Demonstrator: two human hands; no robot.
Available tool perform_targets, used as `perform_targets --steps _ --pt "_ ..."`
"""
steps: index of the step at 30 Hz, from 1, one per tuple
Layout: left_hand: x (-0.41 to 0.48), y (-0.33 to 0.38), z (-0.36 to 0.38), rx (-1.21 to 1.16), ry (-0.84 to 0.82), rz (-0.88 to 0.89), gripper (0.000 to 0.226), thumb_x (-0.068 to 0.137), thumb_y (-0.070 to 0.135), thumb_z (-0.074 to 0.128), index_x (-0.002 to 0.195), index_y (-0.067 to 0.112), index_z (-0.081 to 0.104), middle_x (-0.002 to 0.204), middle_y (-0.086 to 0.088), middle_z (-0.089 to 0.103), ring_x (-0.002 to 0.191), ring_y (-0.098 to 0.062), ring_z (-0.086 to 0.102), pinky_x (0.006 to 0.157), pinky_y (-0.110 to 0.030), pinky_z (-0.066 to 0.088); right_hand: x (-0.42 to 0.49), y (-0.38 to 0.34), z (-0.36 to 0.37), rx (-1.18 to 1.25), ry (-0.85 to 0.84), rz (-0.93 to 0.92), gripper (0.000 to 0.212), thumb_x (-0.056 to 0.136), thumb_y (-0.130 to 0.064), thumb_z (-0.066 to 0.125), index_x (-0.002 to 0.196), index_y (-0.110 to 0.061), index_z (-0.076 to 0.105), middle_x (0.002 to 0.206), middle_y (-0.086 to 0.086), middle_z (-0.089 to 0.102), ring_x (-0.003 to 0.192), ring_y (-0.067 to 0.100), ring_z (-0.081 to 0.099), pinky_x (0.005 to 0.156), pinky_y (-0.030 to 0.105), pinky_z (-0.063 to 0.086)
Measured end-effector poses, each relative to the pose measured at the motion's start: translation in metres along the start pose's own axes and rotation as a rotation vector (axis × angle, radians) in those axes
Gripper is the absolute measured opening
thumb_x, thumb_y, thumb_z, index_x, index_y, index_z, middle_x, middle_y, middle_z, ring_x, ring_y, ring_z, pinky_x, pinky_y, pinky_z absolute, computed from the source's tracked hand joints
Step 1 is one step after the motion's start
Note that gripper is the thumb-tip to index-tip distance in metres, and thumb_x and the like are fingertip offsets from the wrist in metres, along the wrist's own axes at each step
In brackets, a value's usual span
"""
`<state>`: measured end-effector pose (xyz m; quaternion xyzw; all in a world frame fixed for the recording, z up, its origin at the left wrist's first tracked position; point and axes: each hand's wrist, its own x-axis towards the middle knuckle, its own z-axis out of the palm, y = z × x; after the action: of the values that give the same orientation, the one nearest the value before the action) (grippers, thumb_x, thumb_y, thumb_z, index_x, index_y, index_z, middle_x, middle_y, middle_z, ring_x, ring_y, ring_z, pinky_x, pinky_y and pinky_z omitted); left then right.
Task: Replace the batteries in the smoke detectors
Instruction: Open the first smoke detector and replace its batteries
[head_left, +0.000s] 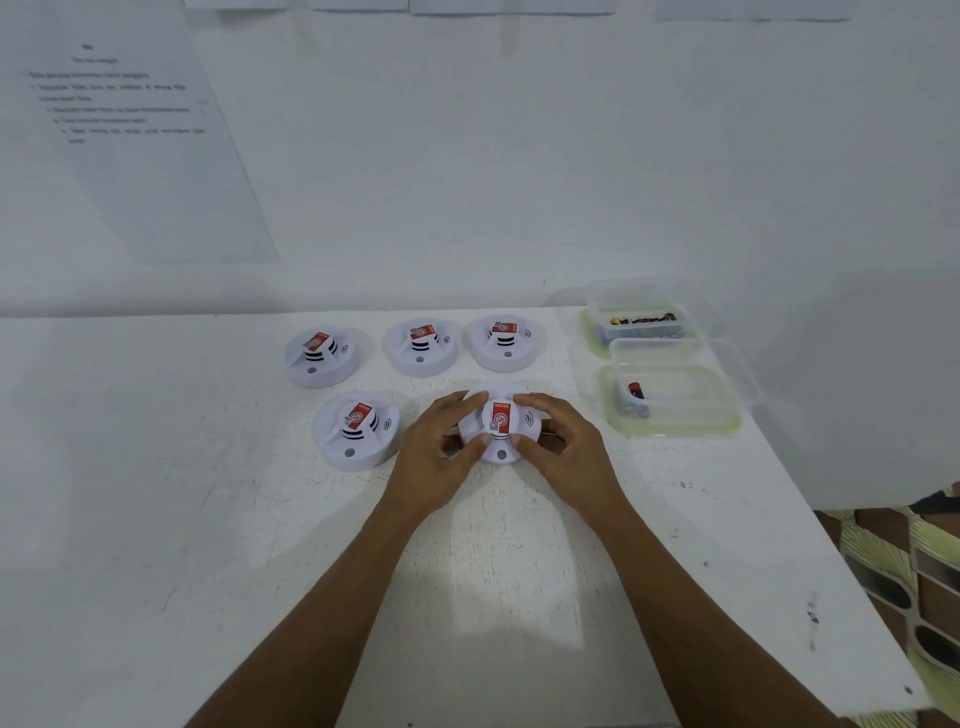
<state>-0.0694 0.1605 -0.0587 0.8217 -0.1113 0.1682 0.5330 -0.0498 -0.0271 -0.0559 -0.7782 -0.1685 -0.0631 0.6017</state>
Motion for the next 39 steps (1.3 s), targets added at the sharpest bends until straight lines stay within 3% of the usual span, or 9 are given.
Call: perform_targets --steps 7,10,18,25,33,35,36,39 --pt "0.000 0.001 -0.001 -0.031 -0.014 0.019 0.044 0.086 0.027 0.064 0.127 0.032 0.051 0.127 0.019 0.054 0.115 0.004 0.055 0.089 -0.010 0.048 -0.001 -0.002 0.001 -0.012 0.006 -0.007 0.042 0.085 -0.009 0.074 0.123 -0.022 0.062 0.123 -0.006 0.064 0.109 0.002 0.062 0.086 0.017 0.053" --pt "-0.001 0.001 -0.001 -0.035 -0.013 0.021 0.044 0.086 0.038 0.062 0.128 0.034 0.051 0.127 0.021 0.054 0.116 0.003 0.055 0.090 -0.012 0.048 -0.002 -0.005 0.001 -0.013 0.010 -0.007 0.044 0.085 -0.008 0.073 0.121 -0.028 0.060 0.121 -0.011 0.063 0.108 -0.003 0.061 0.084 0.011 0.051" --pt "-0.001 0.004 -0.001 -0.041 -0.004 0.005 0.043 0.086 0.038 0.061 0.127 0.041 0.050 0.127 0.022 0.055 0.117 -0.004 0.058 0.092 -0.019 0.051 -0.001 -0.002 0.002 -0.023 0.020 -0.010 0.041 0.085 -0.009 0.073 0.123 -0.018 0.063 0.121 -0.009 0.064 0.109 0.000 0.062 0.086 0.016 0.053" --pt "-0.002 0.002 0.000 -0.011 -0.017 -0.003 0.046 0.086 0.040 0.060 0.131 0.031 0.050 0.132 0.003 0.060 0.120 -0.011 0.059 0.097 -0.028 0.051 -0.003 -0.002 0.004 -0.068 0.035 -0.039 0.040 0.086 -0.013 0.073 0.122 -0.024 0.061 0.120 -0.012 0.064 0.109 0.001 0.061 0.090 0.016 0.051" --pt "0.000 0.010 0.002 0.105 -0.028 -0.056 0.043 0.090 0.020 0.067 0.124 0.035 0.047 0.120 0.026 0.051 0.105 0.011 0.053 0.088 0.000 0.040 -0.001 0.003 0.006 -0.167 0.080 -0.031 0.037 0.088 -0.016 0.071 0.123 -0.015 0.063 0.120 -0.005 0.066 0.108 0.005 0.063 0.094 0.016 0.050" --pt "0.001 0.013 0.003 0.152 -0.030 -0.040 0.036 0.092 0.027 0.064 0.124 0.035 0.050 0.119 0.024 0.054 0.105 0.005 0.056 0.092 -0.009 0.043 0.002 0.003 0.006 -0.202 0.110 -0.036 0.033 0.088 -0.015 0.071 0.121 -0.014 0.065 0.118 -0.004 0.068 0.106 0.007 0.064 0.092 0.015 0.050" --pt "0.001 0.013 0.003 0.170 -0.030 -0.032 0.034 0.092 0.034 0.061 0.125 0.031 0.054 0.120 0.019 0.058 0.107 -0.002 0.058 0.096 -0.020 0.047 0.003 0.003 0.007 -0.210 0.118 -0.035 0.032 0.088 -0.014 0.070 0.120 -0.015 0.066 0.116 -0.005 0.068 0.105 0.007 0.064 0.091 0.016 0.051" --pt "0.002 0.008 0.004 0.209 -0.029 -0.055 0.044 0.090 0.040 0.056 0.128 0.018 0.059 0.126 0.003 0.063 0.117 -0.017 0.057 0.102 -0.043 0.047 0.004 0.001 0.007 -0.219 0.123 -0.026 0.030 0.088 -0.013 0.069 0.118 -0.015 0.067 0.114 -0.005 0.069 0.102 0.006 0.063 0.089 0.015 0.051"
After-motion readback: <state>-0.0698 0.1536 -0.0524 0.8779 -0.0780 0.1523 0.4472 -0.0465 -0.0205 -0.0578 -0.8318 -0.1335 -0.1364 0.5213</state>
